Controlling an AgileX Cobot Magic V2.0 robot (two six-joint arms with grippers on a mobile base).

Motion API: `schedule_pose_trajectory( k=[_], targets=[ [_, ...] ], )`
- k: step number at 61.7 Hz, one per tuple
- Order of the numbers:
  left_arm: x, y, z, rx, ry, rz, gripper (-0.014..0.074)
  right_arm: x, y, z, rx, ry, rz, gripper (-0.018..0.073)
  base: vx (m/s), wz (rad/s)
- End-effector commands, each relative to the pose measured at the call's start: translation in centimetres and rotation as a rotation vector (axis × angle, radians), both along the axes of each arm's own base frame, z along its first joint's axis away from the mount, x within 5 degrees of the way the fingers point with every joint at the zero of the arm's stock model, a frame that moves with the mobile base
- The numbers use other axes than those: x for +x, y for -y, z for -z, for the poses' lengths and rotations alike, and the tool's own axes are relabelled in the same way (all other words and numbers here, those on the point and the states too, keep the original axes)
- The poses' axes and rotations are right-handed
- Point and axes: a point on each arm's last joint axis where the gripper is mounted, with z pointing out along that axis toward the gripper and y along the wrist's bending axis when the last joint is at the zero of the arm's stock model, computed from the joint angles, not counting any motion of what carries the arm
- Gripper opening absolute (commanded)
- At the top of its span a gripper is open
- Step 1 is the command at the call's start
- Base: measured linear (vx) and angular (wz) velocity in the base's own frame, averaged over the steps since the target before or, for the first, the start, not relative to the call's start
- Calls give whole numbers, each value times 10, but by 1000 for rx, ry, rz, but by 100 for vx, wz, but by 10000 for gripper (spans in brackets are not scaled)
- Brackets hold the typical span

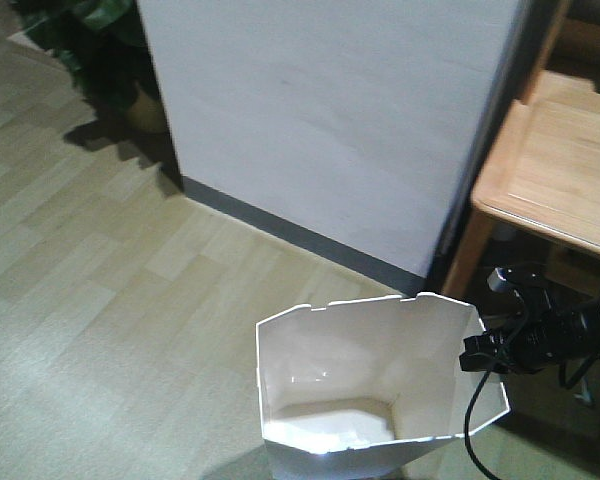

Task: Move trash bin to bedside with robot
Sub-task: 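Hold the bin in the right gripper while the base turns away from the desk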

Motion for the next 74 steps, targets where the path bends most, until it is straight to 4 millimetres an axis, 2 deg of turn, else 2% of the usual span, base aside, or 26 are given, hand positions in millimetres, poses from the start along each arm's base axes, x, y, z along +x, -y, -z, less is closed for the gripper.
schedule_pose_trajectory(
  k=[1, 74],
  targets=[
    [0, 0, -3, -10, 72, -4, -6, 8, -14, -30, 212, 74, -1, -3, 7, 47],
    [0, 0, -3, -10, 72, -4, -6, 8, -14, -30, 212, 74, -1, -3, 9, 55]
  ],
)
